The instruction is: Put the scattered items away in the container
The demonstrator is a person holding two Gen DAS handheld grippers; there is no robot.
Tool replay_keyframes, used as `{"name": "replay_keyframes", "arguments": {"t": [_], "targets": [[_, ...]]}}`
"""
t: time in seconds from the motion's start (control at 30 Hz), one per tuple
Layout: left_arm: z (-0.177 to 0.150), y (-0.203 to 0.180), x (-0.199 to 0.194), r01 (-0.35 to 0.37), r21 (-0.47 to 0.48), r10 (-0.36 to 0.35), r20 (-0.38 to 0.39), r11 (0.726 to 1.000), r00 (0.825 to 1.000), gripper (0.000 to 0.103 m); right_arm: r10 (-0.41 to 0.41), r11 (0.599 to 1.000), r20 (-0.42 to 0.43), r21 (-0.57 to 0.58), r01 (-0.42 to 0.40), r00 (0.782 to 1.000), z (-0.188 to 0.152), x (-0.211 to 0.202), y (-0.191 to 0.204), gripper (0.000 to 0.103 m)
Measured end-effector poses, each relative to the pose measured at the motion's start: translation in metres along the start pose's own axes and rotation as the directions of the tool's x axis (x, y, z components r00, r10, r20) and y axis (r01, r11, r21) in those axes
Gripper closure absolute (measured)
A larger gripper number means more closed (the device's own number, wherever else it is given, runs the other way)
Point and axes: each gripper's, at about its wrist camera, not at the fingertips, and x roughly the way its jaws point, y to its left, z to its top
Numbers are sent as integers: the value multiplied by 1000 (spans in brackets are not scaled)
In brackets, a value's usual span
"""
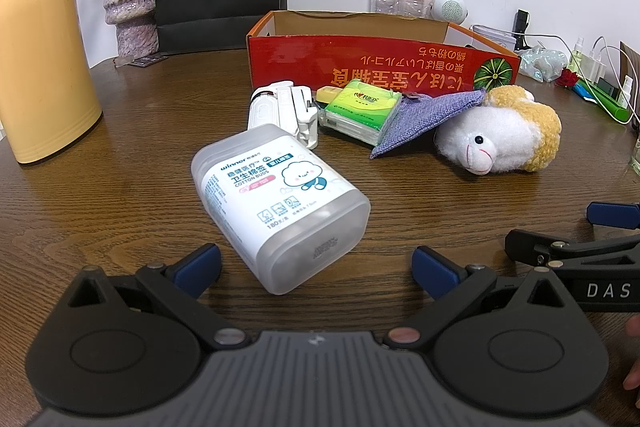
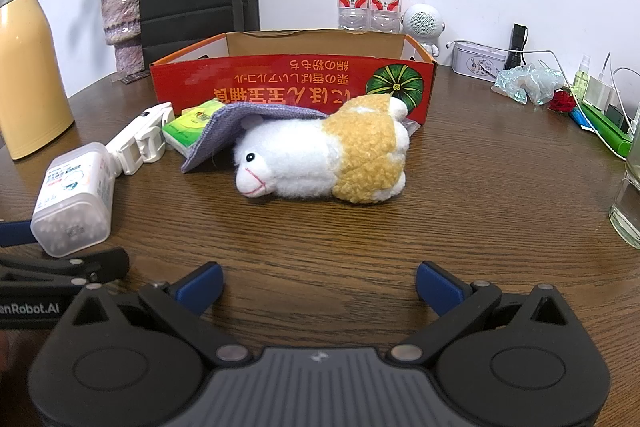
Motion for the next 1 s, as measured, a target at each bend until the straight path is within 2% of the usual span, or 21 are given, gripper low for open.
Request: {"name": "replay_keyframes", "arguments": {"t": [0.73,0.8,0.9,0.93,1.0], "targets": [[-6,2,-11,13,28,-13,8,1000,1000,0,-1,1000,0,1,1,1000,0,1,3,0],[-9,8,-30,43,32,-45,64,999,997,0,5,1000,1,-2,-5,1000,-1,3,7,0],[-5,27,-54,79,8,-79,220,997,972,0,49,998,-10,-42,-50,999,-2,1,5,0],[0,33,-53,87,-22,-79,232,996,969,0,54,998,-13,-44,-55,998,-1,0,1,0],[13,40,-36,106,-90,-88,187,990,978,0,68,998,21,-9,-68,997,7,-6,-9,0]]}}
